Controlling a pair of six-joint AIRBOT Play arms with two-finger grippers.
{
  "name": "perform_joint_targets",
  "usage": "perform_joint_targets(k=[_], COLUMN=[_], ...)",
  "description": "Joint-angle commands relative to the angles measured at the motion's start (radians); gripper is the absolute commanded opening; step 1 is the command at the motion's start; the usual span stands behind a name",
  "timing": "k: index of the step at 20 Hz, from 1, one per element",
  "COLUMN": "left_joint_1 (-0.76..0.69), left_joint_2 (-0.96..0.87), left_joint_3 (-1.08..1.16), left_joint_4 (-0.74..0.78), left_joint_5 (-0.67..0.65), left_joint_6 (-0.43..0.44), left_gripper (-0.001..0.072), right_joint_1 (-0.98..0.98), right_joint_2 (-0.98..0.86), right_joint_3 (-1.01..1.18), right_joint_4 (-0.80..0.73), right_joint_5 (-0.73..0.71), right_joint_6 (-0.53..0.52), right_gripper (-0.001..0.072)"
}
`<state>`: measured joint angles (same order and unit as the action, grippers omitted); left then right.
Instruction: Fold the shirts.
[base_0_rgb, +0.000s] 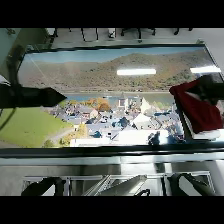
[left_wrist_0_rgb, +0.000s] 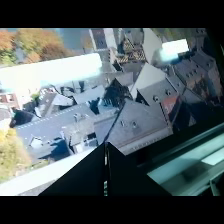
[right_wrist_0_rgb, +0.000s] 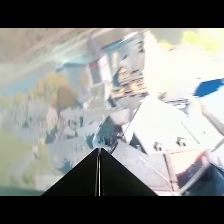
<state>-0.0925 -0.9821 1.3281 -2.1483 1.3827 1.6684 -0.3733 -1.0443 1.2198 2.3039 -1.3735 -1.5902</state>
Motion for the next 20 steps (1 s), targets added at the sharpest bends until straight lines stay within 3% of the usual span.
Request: perform_joint_targets(k=[1,5,12,20], left_joint_1=[-0.193,-0.32,-0.383,-0.382], left_joint_2=[0.065,0.088,0.035,0.079], left_joint_3=[-0.232,-0.358,-0.365,-0.365], left_joint_4=[0.001,0.0,0.002,0.009], left_joint_5=[-0.163,-0.256,-0.266,-0.283], left_joint_6=[-0.005,-0.05,-0.06,-0.061], left_gripper=[0.0015,0.0016,0.0015,0.0015], right_joint_1=[0.296,0.438,0.444,0.444], right_joint_2=[0.179,0.268,0.268,0.268], right_joint_3=[-0.246,-0.396,-0.397,-0.397], right_joint_4=[-0.019,-0.018,0.009,0.01], right_joint_5=[0.234,0.343,0.206,0.203], right_joint_6=[-0.098,-0.101,-0.086,-0.086], right_gripper=[0.0021,0.0022,0.0022,0.0022])
